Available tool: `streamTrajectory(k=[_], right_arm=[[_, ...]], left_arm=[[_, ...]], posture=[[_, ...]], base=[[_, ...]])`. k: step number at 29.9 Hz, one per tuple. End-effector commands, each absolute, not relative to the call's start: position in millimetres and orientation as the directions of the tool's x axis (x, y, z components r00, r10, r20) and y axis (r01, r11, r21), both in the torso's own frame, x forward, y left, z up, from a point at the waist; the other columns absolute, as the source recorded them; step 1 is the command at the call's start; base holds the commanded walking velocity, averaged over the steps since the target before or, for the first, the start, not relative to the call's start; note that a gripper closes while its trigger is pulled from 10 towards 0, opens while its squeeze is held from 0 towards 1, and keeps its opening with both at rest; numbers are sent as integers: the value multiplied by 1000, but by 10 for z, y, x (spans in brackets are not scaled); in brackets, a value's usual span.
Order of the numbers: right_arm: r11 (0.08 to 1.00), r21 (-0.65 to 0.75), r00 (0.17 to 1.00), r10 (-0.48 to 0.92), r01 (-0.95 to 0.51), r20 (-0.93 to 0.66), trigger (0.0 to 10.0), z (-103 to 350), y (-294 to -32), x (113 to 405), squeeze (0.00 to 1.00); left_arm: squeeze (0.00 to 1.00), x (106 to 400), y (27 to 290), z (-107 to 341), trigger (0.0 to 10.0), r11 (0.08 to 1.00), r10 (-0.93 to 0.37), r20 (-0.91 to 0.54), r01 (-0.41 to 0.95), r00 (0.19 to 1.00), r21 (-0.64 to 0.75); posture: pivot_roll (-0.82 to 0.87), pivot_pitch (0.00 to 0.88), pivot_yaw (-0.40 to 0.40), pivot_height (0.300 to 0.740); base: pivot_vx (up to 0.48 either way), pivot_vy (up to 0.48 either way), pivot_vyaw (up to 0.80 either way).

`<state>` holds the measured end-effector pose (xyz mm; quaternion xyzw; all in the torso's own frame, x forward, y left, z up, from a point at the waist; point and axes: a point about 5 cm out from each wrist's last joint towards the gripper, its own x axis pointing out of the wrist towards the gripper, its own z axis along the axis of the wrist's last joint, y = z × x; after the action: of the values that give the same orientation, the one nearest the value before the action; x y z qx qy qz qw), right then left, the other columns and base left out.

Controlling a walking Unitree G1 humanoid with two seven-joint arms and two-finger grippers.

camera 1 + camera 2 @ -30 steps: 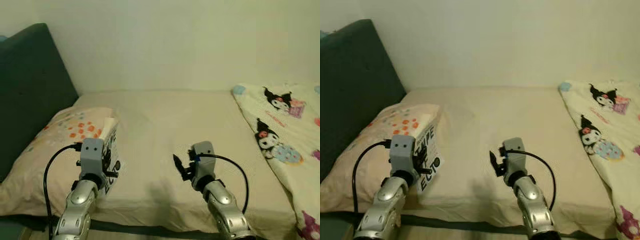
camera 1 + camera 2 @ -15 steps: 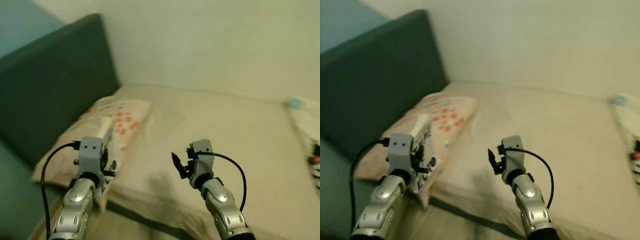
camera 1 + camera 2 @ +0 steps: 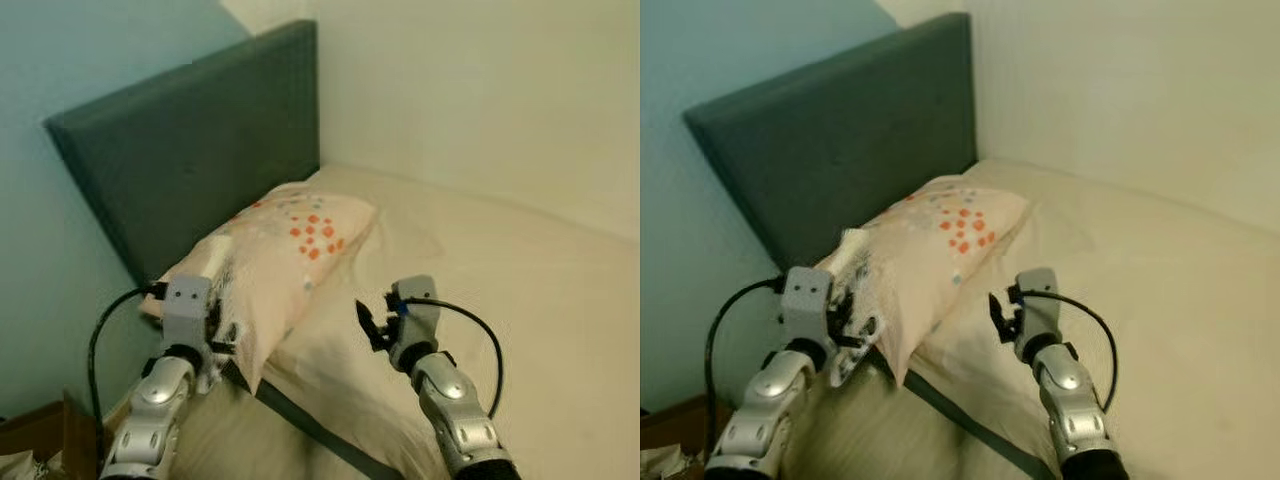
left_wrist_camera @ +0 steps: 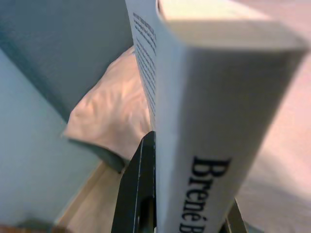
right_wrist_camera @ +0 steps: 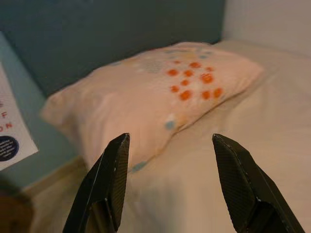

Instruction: Clean up the room

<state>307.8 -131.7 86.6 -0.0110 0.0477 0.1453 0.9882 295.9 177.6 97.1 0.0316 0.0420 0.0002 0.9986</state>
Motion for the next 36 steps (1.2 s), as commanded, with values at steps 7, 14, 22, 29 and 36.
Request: streamTrajectory(k=[7,14,22,29,36], right_arm=[[960,6,954,277,-278,-117,10000,804,-1325,3034,0],[962,-2,954,272,-274,-126,10000,795,-1341,3038,0],[962,-7,954,271,-274,-129,10000,797,-1358,3045,0],[962,-10,955,269,-272,-128,10000,795,-1355,3042,0],[976,5,967,215,-216,-138,10000,792,-1425,3064,0]], left_arm=[[0,2993,1839,919,10000,996,53,-135,-42,989,84],[0,3011,1811,905,10000,998,34,-153,-25,988,62],[0,3023,1799,885,10000,997,35,-168,-24,985,68],[0,3030,1793,931,10000,999,20,-139,-13,990,47],[0,3043,1762,941,10000,999,10,-130,-5,991,38]], posture=[[-56,83,41,740],[-63,85,47,740],[-66,85,45,740],[-66,79,40,740],[-72,72,39,735]], base=[[0,-406,0],[0,0,0],[0,0,0],[0,0,0],[0,0,0]])
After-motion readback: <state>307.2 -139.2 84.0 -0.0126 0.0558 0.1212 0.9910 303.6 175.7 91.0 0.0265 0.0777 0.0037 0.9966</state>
